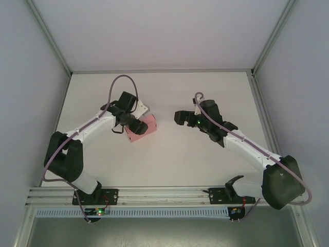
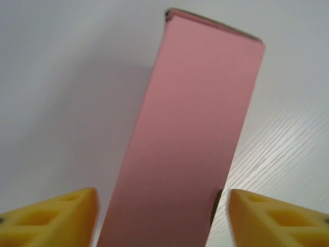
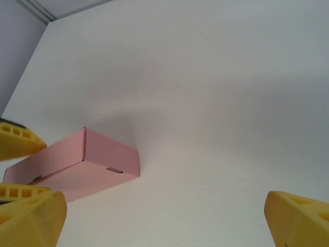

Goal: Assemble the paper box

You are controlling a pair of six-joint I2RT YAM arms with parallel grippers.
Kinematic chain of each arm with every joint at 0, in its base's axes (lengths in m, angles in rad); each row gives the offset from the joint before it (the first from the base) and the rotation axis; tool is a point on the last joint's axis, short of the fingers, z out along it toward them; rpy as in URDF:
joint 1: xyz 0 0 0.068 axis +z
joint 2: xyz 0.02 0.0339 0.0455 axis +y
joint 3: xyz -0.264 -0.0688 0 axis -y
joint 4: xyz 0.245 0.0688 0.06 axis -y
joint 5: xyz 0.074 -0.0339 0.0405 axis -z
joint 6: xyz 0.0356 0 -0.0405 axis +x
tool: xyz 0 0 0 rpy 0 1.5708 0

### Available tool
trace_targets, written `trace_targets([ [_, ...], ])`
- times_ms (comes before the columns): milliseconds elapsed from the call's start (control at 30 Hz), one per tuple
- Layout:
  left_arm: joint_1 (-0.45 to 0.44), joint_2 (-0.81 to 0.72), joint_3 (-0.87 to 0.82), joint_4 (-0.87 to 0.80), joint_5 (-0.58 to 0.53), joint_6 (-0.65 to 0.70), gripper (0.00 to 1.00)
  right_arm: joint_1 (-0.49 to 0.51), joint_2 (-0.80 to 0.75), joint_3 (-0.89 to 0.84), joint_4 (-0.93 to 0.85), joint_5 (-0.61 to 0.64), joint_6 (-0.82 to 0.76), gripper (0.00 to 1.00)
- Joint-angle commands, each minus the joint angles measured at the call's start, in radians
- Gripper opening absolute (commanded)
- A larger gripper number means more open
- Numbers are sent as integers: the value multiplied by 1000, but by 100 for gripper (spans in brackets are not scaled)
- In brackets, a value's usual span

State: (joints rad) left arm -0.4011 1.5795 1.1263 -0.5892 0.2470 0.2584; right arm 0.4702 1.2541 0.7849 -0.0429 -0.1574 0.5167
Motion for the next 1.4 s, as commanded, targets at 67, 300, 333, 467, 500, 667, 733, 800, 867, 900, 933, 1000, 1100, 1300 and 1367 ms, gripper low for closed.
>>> trace_targets([
  [67, -88, 22, 59, -78, -204, 74, 31, -23, -14, -24, 1, -14, 5, 98],
  [300, -304, 20, 79, 111, -630, 128, 27, -47, -139, -93, -85, 230, 59, 98],
  [333, -331, 36, 69, 153, -676, 157, 25, -55, -175, -111, -99, 294, 72, 98],
  [467, -417, 146, 45, 268, -803, 233, 25, -106, -361, -207, -128, 422, 111, 98],
  [500, -437, 181, 52, 283, -834, 231, 24, -125, -409, -228, -140, 430, 124, 98],
  [667, -471, 234, 87, 276, -787, 186, 44, -197, -530, -273, -188, 380, 125, 98],
  [733, -478, 197, 84, 262, -722, 165, 56, -203, -527, -265, -222, 372, 118, 98],
  [800, -483, 135, 78, 246, -673, 139, 79, -207, -515, -265, -227, 360, 114, 98],
  [867, -485, 52, 64, 238, -601, 111, 100, -210, -498, -266, -218, 350, 113, 98],
  [900, -485, 0, 51, 240, -562, 102, 100, -211, -488, -265, -213, 347, 112, 98],
  [933, -484, -49, 30, 255, -525, 91, 100, -214, -478, -260, -209, 343, 109, 98],
  [1000, -480, -157, -35, 327, -528, 58, 100, -217, -458, -252, -199, 346, 92, 98],
  [1100, -362, -299, -123, 394, -530, -111, 100, -223, -421, -236, -176, 368, 44, 98],
  [1300, 174, -376, -285, 400, -736, -580, 100, -229, -301, -281, 110, 533, -223, 98],
  [1367, 305, -371, -344, 433, -714, -618, 100, -237, -228, -287, 233, 549, -345, 98],
])
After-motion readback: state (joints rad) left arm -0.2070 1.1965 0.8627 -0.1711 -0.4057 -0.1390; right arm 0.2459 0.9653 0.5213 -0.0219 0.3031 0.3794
